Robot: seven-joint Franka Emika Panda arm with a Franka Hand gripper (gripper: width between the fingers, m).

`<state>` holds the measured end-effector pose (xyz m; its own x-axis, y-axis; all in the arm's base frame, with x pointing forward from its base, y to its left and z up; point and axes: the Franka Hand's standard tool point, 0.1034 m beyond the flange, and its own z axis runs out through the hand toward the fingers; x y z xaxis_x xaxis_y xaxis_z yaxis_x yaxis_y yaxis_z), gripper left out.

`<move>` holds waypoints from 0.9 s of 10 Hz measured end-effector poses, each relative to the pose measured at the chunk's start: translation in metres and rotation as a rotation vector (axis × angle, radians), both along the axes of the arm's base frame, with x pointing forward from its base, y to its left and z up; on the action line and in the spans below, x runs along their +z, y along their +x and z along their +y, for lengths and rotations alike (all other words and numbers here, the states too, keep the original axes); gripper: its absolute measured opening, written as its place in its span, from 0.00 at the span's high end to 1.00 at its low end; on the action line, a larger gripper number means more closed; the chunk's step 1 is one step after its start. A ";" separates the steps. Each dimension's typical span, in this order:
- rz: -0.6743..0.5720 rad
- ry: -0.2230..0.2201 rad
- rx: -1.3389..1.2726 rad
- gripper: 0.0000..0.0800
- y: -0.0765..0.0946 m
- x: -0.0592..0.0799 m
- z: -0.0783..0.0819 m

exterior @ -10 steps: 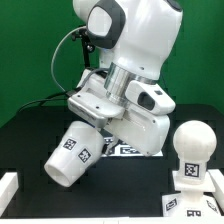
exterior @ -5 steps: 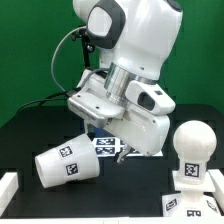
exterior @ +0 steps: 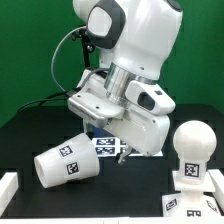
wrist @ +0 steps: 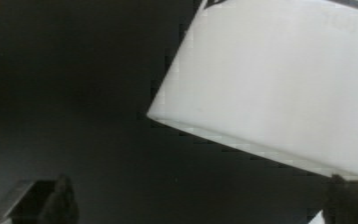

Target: Assemble lamp

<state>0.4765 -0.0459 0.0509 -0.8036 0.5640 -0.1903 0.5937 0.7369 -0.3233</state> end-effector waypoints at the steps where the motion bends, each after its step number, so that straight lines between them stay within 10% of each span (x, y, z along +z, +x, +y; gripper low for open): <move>1: -0.009 -0.002 -0.012 0.13 0.000 0.002 0.002; 4: -0.038 -0.096 -0.100 0.13 -0.006 0.039 0.016; 7: -0.044 -0.204 -0.167 0.13 0.002 0.069 -0.001; 9: -0.076 -0.196 -0.185 0.13 0.015 0.073 -0.015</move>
Offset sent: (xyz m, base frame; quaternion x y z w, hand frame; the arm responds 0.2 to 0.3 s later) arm -0.0129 0.0119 0.0504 0.0986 -0.0550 0.0770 0.9906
